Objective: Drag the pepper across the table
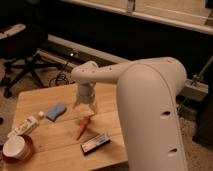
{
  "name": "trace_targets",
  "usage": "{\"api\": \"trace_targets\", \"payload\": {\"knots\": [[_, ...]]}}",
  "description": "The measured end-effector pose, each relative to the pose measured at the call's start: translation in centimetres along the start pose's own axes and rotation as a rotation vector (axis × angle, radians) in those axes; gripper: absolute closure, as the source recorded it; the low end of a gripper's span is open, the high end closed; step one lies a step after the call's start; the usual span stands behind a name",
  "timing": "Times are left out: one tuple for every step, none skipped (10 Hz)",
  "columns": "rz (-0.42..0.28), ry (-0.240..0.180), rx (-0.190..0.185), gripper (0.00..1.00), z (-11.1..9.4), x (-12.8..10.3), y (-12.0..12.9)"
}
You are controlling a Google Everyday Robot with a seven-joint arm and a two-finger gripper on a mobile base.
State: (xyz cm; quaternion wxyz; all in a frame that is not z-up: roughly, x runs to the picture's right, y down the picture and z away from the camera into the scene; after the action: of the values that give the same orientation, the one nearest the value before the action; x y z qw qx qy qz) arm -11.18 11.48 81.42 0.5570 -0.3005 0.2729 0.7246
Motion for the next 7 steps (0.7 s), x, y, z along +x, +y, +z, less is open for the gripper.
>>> {"api": "trace_targets", "payload": {"knots": [[0.0, 0.012, -0.007, 0.2, 0.6, -0.3, -0.5], [0.0, 0.024, -0.012, 0.2, 1.2, -0.6, -1.0], [-0.001, 0.036, -0.015, 0.2, 1.7, -0.7, -1.2], [-0.001, 0.048, -0.017, 0.2, 2.3, -0.7, -1.3], [-0.003, 0.066, -0.014, 0.2, 3.0, -0.5, -1.3], [-0.004, 0.079, -0.011, 0.2, 3.3, -0.3, -1.2], [-0.005, 0.091, -0.008, 0.2, 3.5, -0.1, -1.1]]}}
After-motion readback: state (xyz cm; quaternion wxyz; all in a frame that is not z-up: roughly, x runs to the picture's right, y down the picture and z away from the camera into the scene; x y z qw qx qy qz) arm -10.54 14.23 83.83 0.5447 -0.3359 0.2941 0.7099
